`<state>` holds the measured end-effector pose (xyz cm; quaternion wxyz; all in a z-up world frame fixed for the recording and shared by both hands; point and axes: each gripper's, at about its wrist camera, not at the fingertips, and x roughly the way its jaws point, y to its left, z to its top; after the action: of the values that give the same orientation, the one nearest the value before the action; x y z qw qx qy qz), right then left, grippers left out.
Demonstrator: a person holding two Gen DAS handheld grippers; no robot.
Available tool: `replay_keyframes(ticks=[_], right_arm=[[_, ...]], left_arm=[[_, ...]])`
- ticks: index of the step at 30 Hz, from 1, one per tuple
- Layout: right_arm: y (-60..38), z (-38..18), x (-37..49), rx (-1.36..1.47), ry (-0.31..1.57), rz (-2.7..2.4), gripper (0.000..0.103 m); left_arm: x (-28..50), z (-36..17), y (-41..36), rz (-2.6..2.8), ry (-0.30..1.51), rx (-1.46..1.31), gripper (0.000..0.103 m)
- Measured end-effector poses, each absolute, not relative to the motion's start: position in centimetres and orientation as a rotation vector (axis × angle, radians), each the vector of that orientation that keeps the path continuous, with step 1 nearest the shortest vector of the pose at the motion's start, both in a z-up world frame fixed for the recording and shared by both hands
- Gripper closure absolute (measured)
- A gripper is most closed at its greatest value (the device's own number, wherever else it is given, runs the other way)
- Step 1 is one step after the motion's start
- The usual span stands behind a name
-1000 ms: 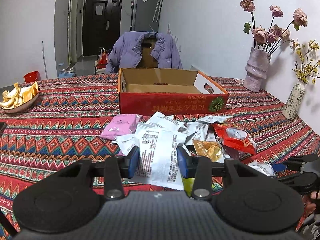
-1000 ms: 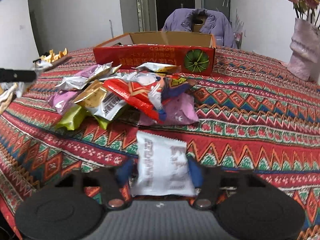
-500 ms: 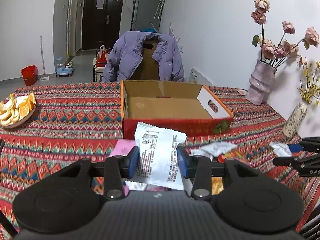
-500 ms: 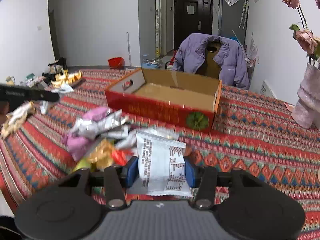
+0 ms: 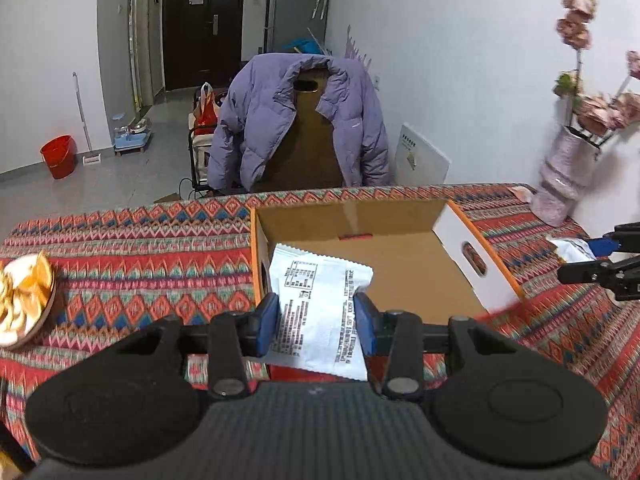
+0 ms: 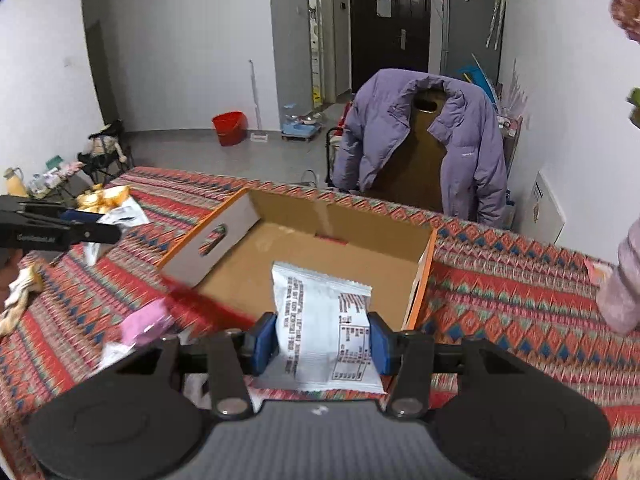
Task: Organize snacks
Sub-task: 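Open the left tool dropping its packet into the box while the right tool releases its packet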
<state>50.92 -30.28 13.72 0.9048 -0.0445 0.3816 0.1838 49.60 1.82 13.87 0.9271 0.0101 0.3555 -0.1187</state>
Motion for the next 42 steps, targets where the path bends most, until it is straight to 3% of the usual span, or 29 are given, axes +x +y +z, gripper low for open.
replay_keyframes(ticks=[10, 20, 28, 34, 37, 39, 42], right_arm=[[-27.5, 9.5, 66.2, -0.052, 0.896, 0.290, 0.055], [-23.5, 1.3, 73.5, -0.301, 0.998, 0.169, 0.055], [-24.2, 0.0, 74.5, -0.300, 0.975, 0.108, 0.037], [-25.3, 4.5, 70.3, -0.235, 0.893, 0.162, 0.028], [-25.9, 7.2, 66.9, -0.198, 0.849, 0.189, 0.026], [-26.4, 8.7, 64.3, -0.164, 0.822, 0.207, 0.024], [-26.9, 10.7, 59.7, -0.106, 0.778, 0.228, 0.019]], left_arm=[[62.8, 11.4, -0.3, -0.178, 0.803, -0.032, 0.062], [70.4, 4.5, -2.6, -0.145, 0.931, -0.043, 0.059], [69.6, 4.5, -3.3, -0.159, 0.922, -0.027, 0.047], [65.6, 7.8, -2.3, -0.178, 0.856, -0.014, 0.036], [61.5, 10.0, -1.5, -0.179, 0.809, -0.009, 0.032], [58.5, 11.5, -1.3, -0.183, 0.773, -0.008, 0.023], [53.4, 13.4, -0.9, -0.197, 0.709, 0.003, 0.020]])
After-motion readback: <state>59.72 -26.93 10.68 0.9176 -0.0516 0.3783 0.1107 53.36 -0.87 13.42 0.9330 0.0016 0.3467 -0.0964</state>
